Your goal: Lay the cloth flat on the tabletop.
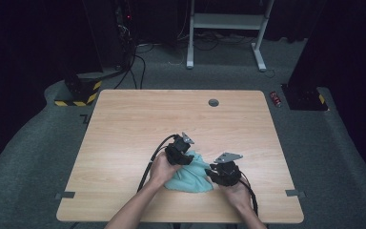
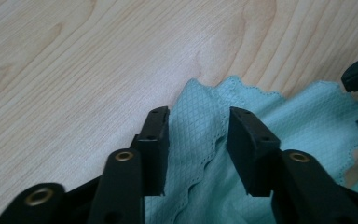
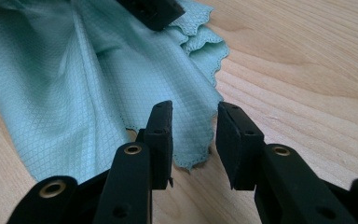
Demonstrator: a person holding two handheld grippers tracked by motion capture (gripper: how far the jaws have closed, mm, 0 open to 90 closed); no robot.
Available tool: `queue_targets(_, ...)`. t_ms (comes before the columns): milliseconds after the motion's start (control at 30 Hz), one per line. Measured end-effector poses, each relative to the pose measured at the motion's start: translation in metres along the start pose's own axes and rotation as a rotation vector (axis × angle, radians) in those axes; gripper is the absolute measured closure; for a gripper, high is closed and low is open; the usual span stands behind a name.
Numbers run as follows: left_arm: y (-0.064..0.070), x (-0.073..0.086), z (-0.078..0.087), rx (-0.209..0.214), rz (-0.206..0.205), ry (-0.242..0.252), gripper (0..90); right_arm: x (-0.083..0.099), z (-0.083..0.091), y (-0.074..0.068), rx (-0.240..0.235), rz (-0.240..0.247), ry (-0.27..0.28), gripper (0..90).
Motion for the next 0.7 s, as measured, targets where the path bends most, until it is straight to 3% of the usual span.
queue_targets(233, -0.003, -0.002, -0.004, 0.009, -0.007, -0.037, 78.3, 0.004, -0.005, 0.0, 0.002, 0.014, -0.033, 71.7)
queue_targets(300, -0.002, -0.002, -0.006, 0.009, -0.006, -0.038, 78.7, 0.003, -0.006, 0.0, -0.003, 0.007, -0.033, 73.4)
queue_targets(367, -0.002, -0.005, -0.006, 0.006, -0.007, -0.034, 65.6, 0.003, -0.005, 0.001, -0.006, 0.003, -0.035, 74.0)
queue_targets(433, -0.001, -0.006, -0.008, -0.005, -0.014, -0.046, 64.0, 0.003, -0.005, 0.001, -0.007, 0.004, -0.037, 74.0)
queue_targets(567, 0.0, -0.006, -0.013, -0.006, -0.024, -0.064, 69.6, 0.003, -0.006, 0.001, -0.005, 0.007, -0.036, 74.3)
queue_targets(700, -0.001, -0.006, -0.014, -0.002, -0.018, -0.067, 77.7, 0.004, -0.005, 0.002, 0.001, 0.006, -0.038, 81.4)
Point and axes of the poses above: each handheld gripper's, and its own axes: z roughly backward along the jaws, x roughly out of its underside, y roughly to its right, the point moved 9 cm from there along -z, roughly forward along the jaws, and after that the axes turned 10 degrees about -z, right-handed, at the moved point
